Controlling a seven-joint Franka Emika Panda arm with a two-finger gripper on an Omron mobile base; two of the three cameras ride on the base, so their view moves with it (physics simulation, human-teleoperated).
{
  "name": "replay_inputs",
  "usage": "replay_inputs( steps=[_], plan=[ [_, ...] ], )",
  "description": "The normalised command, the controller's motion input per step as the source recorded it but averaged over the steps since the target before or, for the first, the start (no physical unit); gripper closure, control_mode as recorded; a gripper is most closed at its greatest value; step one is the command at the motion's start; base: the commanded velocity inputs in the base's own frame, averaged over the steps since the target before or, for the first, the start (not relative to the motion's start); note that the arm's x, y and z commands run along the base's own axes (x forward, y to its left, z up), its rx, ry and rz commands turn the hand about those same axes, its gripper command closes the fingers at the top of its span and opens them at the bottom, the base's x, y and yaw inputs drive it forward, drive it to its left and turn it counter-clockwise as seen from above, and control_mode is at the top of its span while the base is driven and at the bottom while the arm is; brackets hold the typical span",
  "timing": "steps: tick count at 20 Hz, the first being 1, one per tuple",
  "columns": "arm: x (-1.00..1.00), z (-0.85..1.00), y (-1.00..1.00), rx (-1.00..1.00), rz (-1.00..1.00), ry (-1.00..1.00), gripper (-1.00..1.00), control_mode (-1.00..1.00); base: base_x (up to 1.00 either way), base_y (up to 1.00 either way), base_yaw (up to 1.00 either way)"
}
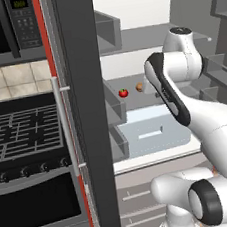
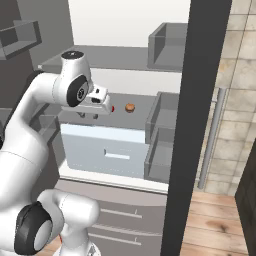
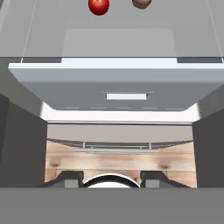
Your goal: Pick tomato from the fridge and place it on the plate on the counter.
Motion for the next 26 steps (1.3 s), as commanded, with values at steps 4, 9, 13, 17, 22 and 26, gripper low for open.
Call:
replay_inputs(
  steps=[4,9,13,17,22,26],
  plan=[
    [0.11,-0.13,0.0,0.0,0.0,-0.02,-1.0,-1.0,0.0,0.0,0.0],
    [0.36,-0.18,0.06,0.0,0.0,-0.03,-1.0,-1.0,0.0,0.0,0.0],
    [0.29,-0.06,0.06,0.0,0.0,-0.09,-1.0,-1.0,0.0,0.0,0.0],
    [0.3,0.0,0.05,0.03,0.0,-0.1,-1.0,-1.0,0.0,0.0,0.0],
    [0.26,-0.03,0.06,0.03,0.0,-0.03,-1.0,-1.0,0.0,0.0,0.0],
    [0.06,-0.03,0.07,0.02,0.0,0.0,-1.0,-1.0,0.0,0.0,0.0]
  ],
)
